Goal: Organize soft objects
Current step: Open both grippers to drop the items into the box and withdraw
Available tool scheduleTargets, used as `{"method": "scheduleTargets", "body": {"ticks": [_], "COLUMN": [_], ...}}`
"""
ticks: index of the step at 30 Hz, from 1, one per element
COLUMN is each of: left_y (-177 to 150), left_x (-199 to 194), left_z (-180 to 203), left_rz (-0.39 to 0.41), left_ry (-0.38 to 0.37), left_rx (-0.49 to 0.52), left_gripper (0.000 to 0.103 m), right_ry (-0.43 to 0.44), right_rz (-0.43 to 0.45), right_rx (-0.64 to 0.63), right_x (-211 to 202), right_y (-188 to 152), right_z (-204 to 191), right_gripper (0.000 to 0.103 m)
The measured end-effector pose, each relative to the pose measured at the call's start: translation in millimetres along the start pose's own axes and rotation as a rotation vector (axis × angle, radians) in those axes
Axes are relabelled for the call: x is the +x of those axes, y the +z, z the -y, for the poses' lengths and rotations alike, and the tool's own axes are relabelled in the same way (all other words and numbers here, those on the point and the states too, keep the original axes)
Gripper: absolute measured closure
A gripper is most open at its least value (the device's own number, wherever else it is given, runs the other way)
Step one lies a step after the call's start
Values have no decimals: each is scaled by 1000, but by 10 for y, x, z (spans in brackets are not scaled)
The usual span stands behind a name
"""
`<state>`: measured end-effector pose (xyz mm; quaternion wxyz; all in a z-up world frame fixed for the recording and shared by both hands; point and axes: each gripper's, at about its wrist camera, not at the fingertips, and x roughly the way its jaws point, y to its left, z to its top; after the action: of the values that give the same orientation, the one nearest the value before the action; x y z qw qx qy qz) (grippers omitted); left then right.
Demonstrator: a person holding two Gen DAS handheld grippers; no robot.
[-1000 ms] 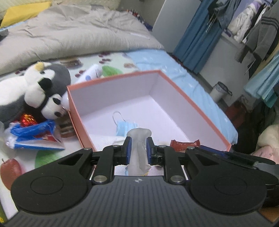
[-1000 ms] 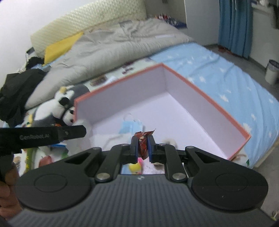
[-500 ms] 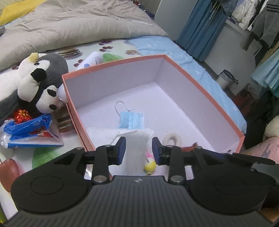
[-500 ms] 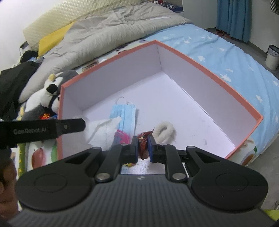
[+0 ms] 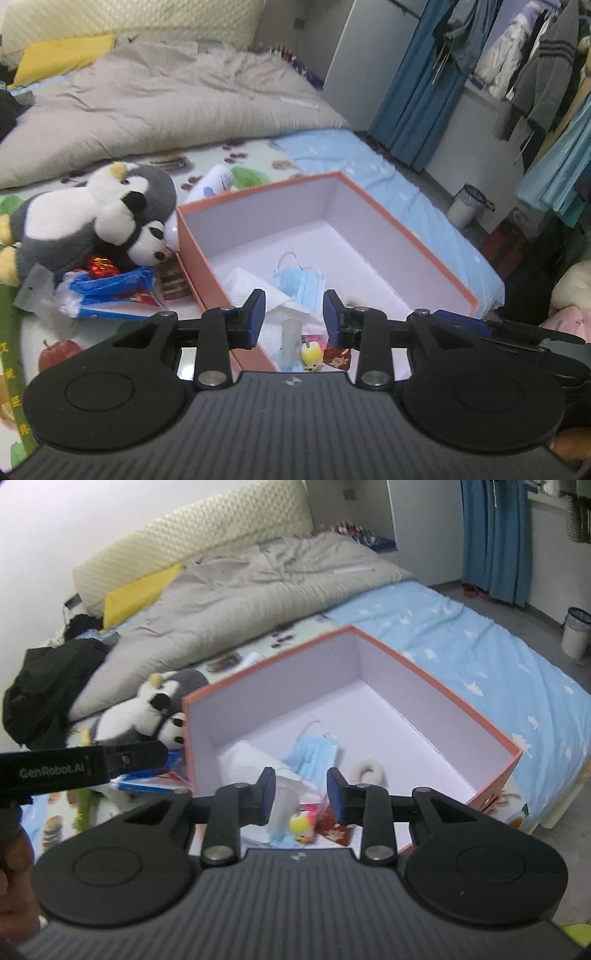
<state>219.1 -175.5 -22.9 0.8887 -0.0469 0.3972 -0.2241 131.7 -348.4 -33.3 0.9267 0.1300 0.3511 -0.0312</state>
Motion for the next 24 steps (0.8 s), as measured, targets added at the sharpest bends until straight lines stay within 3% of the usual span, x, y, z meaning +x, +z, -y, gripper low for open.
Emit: {"method": "scheduleTargets", "body": {"ticks": [11, 24], "left_y": [-319, -863], "left_x": [-871, -1377], "left_z": [-189, -572], "left_rz": [114, 177], "left_ry": [44, 112], "left_rx": [-21, -84], "left_gripper": [63, 63], "right_ry": [79, 166], "right_rz": [90, 105], "right_rx": [-48, -123], "right_x": [-567, -816], "right_y": [-140, -514], "right_z": [-330, -690], "right_gripper": [69, 68]}}
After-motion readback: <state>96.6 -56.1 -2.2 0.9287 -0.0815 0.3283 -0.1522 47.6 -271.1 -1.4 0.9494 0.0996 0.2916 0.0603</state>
